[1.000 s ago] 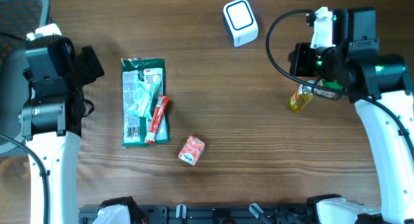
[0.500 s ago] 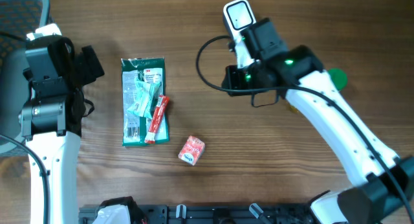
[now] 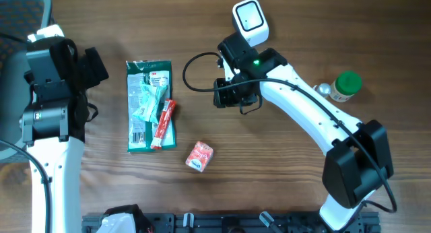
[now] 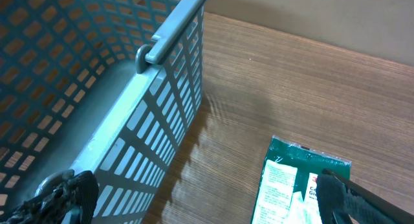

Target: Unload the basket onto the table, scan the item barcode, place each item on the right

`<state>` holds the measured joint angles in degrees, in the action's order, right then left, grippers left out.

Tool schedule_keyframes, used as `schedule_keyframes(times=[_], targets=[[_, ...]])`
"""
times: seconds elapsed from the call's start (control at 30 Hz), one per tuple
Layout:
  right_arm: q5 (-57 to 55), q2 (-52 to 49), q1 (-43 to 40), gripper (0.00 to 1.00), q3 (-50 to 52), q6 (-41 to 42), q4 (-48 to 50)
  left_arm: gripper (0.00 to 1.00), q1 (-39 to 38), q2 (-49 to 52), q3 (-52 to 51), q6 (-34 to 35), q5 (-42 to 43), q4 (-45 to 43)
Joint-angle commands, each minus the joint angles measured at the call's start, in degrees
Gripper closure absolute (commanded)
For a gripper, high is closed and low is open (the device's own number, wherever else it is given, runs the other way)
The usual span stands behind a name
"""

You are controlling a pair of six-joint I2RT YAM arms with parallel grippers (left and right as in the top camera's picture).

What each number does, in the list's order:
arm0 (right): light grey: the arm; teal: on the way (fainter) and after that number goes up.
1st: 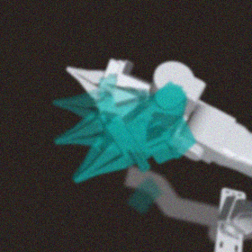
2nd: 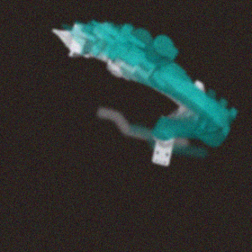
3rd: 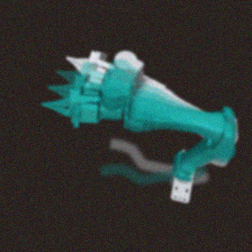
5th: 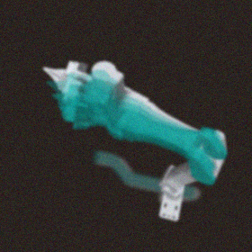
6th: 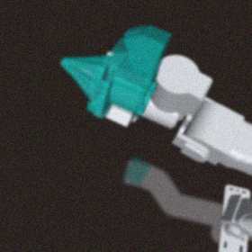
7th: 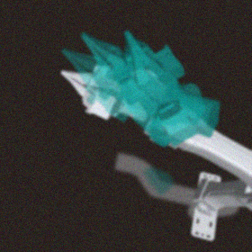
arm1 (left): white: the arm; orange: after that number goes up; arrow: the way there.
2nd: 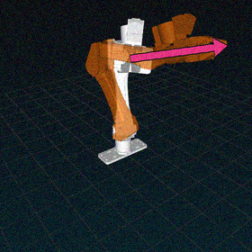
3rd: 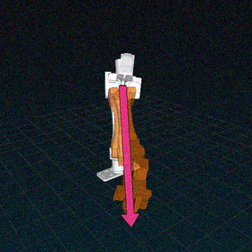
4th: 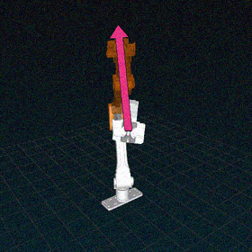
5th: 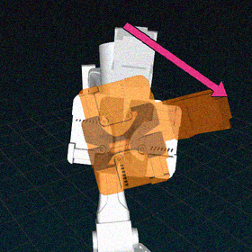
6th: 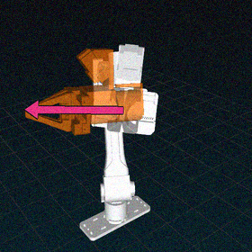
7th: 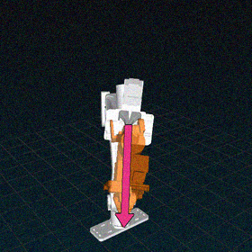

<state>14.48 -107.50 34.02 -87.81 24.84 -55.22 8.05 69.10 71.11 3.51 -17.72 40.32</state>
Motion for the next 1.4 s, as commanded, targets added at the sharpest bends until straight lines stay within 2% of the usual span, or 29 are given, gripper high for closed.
schedule_keyframes(times=[0.0,0.37,0.7,0.87,0.93,0.97,1.03,1.1,1.2,1.37], targets=[[-2.3,-1.0,-0.1,0.47,-0.7,0.7,0.3,0.00,0.3,0.1,0.2,-0.1,0.3,-0.1],[-4.2,-1.0,-0.1,0.42,3.9,0.7,6.0,0.00,0.3,0.1,0.2,-0.1,0.3,-0.1],[-2.8,-1.0,0.3,0.43,4.0,0.8,5.3,0.00,0.3,0.1,0.2,-0.1,0.3,-0.1],[-2.4,-1.0,3.8,0.44,4.0,1.3,3.3,0.00,0.3,0.1,0.2,-0.1,0.3,-0.1],[-2.4,-1.0,6.3,0.47,4.0,4.5,2.1,0.00,0.3,0.1,0.2,-0.1,0.3,-0.1],[-2.4,-1.0,8.0,0.57,4.1,8.8,1.3,0.00,0.3,0.1,0.2,-0.1,0.3,-0.1],[-2.4,-1.0,11.2,0.71,4.6,14.8,0.3,0.00,0.3,0.1,0.2,-0.1,0.3,-0.1],[-2.4,-1.0,13.7,0.76,5.3,18.4,0.3,0.00,0.3,0.1,0.2,-0.1,0.3,-0.1],[-2.4,-1.0,17.9,0.89,7.6,29.1,0.2,0.00,0.3,0.1,0.2,-0.1,0.3,-0.1],[-2.4,-1.0,23.1,0.89,11.7,43.5,3.4,0.00,0.3,0.1,0.2,-0.1,0.3,-0.1]])
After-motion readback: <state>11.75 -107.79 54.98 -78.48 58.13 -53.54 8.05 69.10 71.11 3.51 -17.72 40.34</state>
